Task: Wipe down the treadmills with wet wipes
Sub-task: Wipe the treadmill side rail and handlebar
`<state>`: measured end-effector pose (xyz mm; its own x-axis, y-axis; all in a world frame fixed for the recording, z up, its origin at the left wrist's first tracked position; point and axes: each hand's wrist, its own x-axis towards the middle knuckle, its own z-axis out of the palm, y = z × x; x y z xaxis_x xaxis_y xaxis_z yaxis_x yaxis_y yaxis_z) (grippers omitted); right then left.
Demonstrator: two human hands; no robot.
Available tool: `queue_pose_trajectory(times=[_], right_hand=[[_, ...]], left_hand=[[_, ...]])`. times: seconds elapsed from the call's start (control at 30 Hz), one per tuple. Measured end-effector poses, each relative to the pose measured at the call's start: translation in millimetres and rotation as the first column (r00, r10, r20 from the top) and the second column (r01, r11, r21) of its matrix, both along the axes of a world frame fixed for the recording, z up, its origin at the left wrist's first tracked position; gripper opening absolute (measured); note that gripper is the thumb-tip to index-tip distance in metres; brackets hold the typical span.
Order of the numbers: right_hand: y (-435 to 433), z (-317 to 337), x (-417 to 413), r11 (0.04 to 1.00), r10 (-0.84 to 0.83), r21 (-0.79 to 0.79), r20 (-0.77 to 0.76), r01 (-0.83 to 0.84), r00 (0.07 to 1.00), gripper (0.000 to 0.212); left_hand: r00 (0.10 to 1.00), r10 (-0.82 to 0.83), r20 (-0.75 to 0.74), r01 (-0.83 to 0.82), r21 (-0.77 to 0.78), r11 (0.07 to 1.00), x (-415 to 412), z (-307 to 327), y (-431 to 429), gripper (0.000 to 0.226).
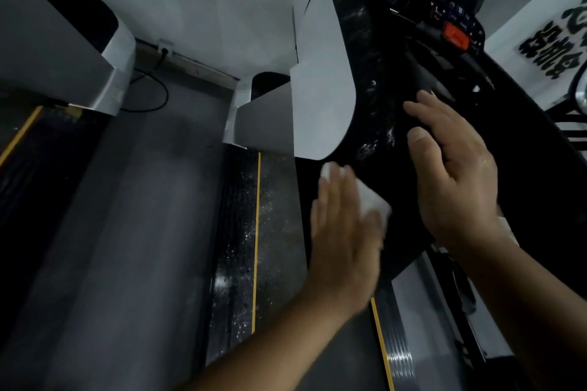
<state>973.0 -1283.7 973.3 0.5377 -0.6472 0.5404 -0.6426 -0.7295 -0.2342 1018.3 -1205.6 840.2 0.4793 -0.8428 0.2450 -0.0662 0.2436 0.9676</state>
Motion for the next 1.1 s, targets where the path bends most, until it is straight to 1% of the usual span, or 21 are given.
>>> queue_pose_trajectory(times=[0.03, 0.07, 0.1, 0.17, 0.2, 0.23, 0.3, 0.37, 0.43, 0.47, 0.5, 0.57, 0.6, 0.67, 0.73, 0.8, 0.87, 0.93, 0.97, 1.03, 1.1], right_hand=[[-0.2, -0.7, 0.0, 1.000, 0.005, -0.001, 0.000, -0.005, 1.000, 0.048], [-0.2, -1.4, -0.3, 1.000, 0.015, 0.000, 0.005, -0.015, 1.000, 0.048], [0.2, -1.6, -0.8, 1.000, 0.025, 0.003, 0.015, -0.025, 1.000, 0.046], [0.2, -1.0, -1.4, 0.999, 0.031, 0.014, 0.048, -0.032, 0.998, 0.044], [0.0, -1.2, -1.3, 0.999, 0.025, 0.034, 0.064, -0.027, 0.998, 0.044], [0.4, -1.5, -1.3, 0.998, 0.014, 0.061, 0.080, -0.018, 0.997, 0.045], [-0.7, -1.1, -1.1, 0.993, -0.013, 0.119, 0.123, -0.001, 0.992, 0.046], [-1.2, 0.0, -0.5, 0.985, -0.035, 0.172, 0.143, 0.010, 0.989, 0.048], [-0.3, 2.0, -0.9, 0.981, -0.029, 0.195, 0.115, 0.006, 0.993, 0.050], [-1.0, 4.2, -1.7, 0.978, -0.015, 0.208, 0.088, -0.003, 0.996, 0.052], [-2.6, 6.8, -3.4, 0.974, 0.002, 0.228, 0.059, -0.015, 0.998, 0.052], [-5.8, 10.6, -7.8, 0.953, 0.042, 0.299, 0.027, -0.048, 0.999, 0.053], [-6.7, 12.4, -9.7, 0.937, 0.049, 0.345, 0.052, -0.064, 0.997, 0.052], [-7.9, 15.1, -10.3, 0.909, 0.015, 0.409, 0.155, -0.078, 0.988, 0.047], [-8.9, 14.8, -7.8, 0.885, -0.065, 0.461, 0.262, -0.066, 0.963, 0.043], [-9.5, 15.4, -4.5, 0.836, -0.137, 0.543, 0.340, -0.075, 0.930, 0.043], [-10.0, 17.9, -3.4, 0.826, -0.148, 0.560, 0.314, -0.058, 0.938, 0.043], [-9.6, 19.9, -3.3, 0.830, -0.124, 0.557, 0.238, -0.030, 0.963, 0.044], [-9.8, 21.6, -4.2, 0.829, -0.114, 0.558, 0.217, -0.027, 0.970, 0.045], [-11.5, 23.2, -7.0, 0.825, -0.083, 0.563, 0.202, -0.046, 0.976, 0.047], [-14.6, 23.4, -9.5, 0.827, -0.045, 0.559, 0.176, -0.062, 0.983, 0.048]], left_hand=[[0.996, 0.001, 0.089, 0.004, -0.049, 0.999, -9.1, -0.2, 11.7, 0.064], [0.989, -0.005, 0.148, 0.017, -0.083, 0.996, -17.3, -5.8, 23.7, 0.065], [0.987, -0.013, 0.157, 0.027, -0.084, 0.996, -22.1, -13.7, 32.4, 0.064], [0.995, -0.040, 0.087, 0.042, -0.021, 0.999, -15.5, -18.2, 25.6, 0.063], [0.996, -0.051, 0.067, 0.050, 0.011, 0.999, -6.4, -10.6, 13.8, 0.062], [0.995, -0.055, 0.078, 0.053, 0.029, 0.998, 4.7, 1.7, 0.4, 0.060], [0.989, -0.051, 0.136, 0.052, -0.008, 0.999, 23.2, 30.7, -19.7, 0.060], [0.982, -0.037, 0.186, 0.051, -0.069, 0.996, 22.7, 39.7, -18.8, 0.061], [0.976, -0.034, 0.215, 0.059, -0.109, 0.992, 14.2, 21.8, -3.6, 0.060], [0.974, -0.036, 0.224, 0.059, -0.099, 0.993, 12.7, 12.7, 1.2, 0.059], [0.974, -0.041, 0.225, 0.059, -0.071, 0.996, 15.0, 9.2, -1.1, 0.060], [0.972, -0.051, 0.227, 0.051, 0.006, 0.999, 27.8, 21.8, -20.0, 0.061], [0.968, -0.058, 0.243, 0.053, 0.026, 0.998, 37.5, 35.5, -31.0, 0.061], [0.957, -0.051, 0.287, 0.060, -0.024, 0.998, 45.6, 56.6, -41.7, 0.060], [0.942, -0.027, 0.334, 0.058, -0.083, 0.995, 36.4, 50.1, -28.4, 0.059], [0.929, -0.023, 0.370, 0.075, -0.127, 0.989, 26.7, 29.7, -9.1, 0.060], [0.931, -0.053, 0.360, 0.087, -0.080, 0.993, 33.2, 33.0, -16.1, 0.061], [0.930, -0.078, 0.360, 0.079, 0.013, 0.997, 46.9, 59.4, -38.0, 0.064], [0.921, -0.085, 0.380, 0.081, 0.024, 0.996, 51.7, 73.2, -45.6, 0.066], [0.906, -0.058, 0.419, 0.077, -0.029, 0.997, 47.7, 78.9, -42.9, 0.063], [0.904, -0.061, 0.424, 0.093, -0.056, 0.994, 40.9, 58.7, -24.9, 0.059]])
